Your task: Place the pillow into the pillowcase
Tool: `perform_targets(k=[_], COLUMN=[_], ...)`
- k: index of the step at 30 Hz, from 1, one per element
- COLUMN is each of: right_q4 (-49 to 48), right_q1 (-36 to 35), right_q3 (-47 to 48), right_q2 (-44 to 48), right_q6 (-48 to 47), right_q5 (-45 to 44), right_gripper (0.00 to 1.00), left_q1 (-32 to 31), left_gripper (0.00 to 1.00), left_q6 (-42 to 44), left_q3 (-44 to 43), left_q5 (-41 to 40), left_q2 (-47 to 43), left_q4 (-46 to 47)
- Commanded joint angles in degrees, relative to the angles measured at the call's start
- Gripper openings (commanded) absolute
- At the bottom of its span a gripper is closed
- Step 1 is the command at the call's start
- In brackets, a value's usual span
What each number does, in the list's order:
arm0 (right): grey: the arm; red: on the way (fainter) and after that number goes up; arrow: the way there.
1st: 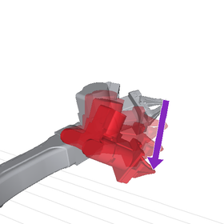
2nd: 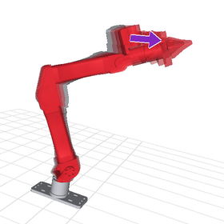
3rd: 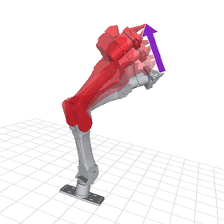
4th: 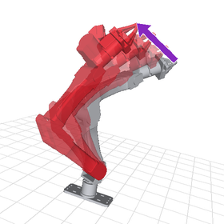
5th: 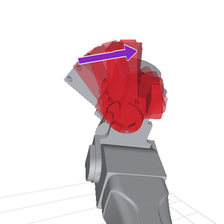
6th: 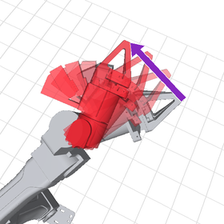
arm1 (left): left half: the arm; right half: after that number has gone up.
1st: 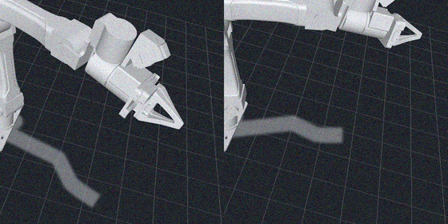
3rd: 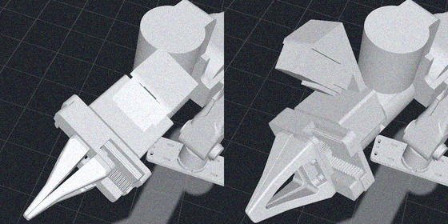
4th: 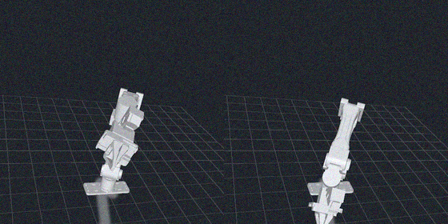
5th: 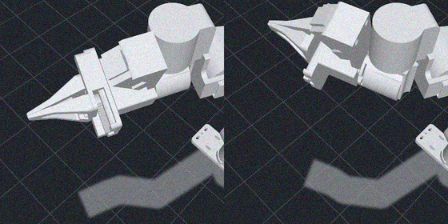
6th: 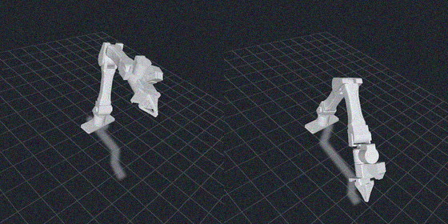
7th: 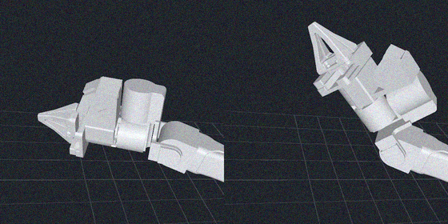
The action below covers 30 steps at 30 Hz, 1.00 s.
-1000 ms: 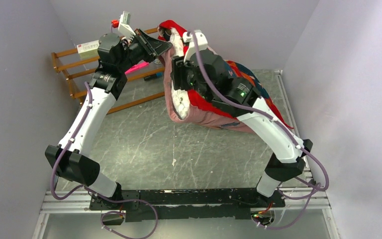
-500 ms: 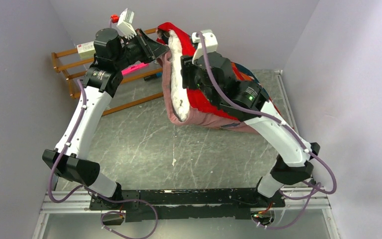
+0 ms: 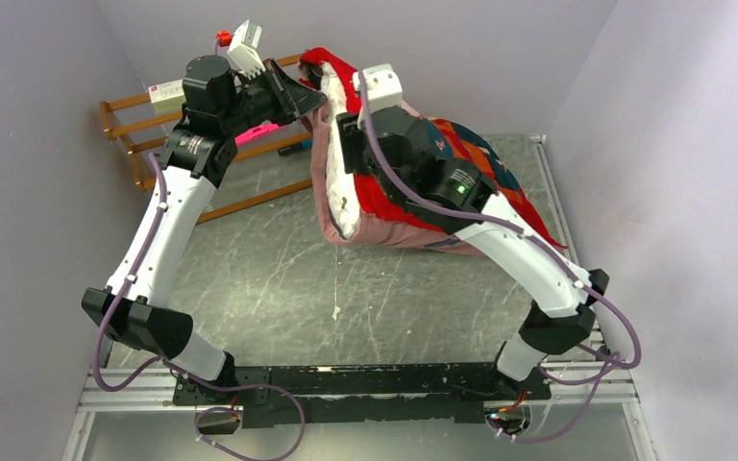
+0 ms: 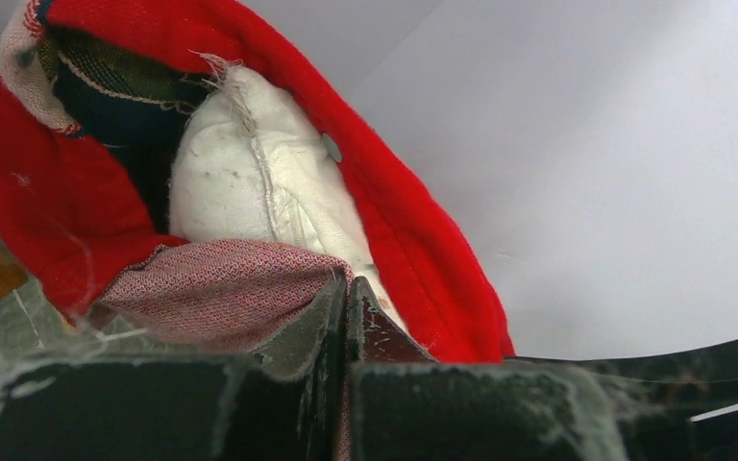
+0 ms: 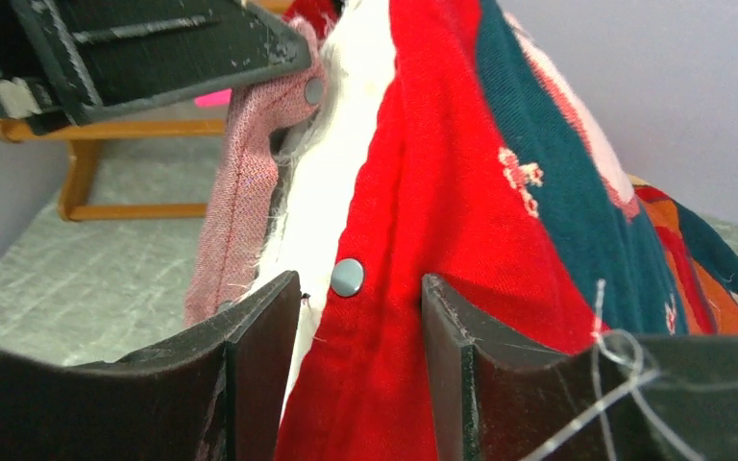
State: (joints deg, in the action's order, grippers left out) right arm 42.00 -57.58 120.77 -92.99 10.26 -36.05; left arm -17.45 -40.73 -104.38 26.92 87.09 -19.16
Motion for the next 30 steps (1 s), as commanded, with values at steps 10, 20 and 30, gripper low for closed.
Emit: perform_targets(k=[10, 20, 30], right_q4=[-16.1, -35.8, -23.7], right_q1=[1.6, 2.6, 3.8], right_q3=[0.4, -14.1, -10.7], right_q2=[5.0, 16.8, 14.7], right_q6=[-14.0, -18.8, -7.4], right_q5=[-16.3, -7.8, 4.5], right_gripper=[0.0, 0.0, 0.0], left_q1=[4.5, 11.9, 12.0], left_gripper=[0.05, 0.05, 0.05], left_q6=[10.6, 4.1, -1.7], left_q3=[-13.6, -6.0, 1.4], left_q5=[-10.4, -0.8, 7.4], left_q2=[0.3, -1.7, -4.2], left_q4=[-9.2, -3.3, 5.6])
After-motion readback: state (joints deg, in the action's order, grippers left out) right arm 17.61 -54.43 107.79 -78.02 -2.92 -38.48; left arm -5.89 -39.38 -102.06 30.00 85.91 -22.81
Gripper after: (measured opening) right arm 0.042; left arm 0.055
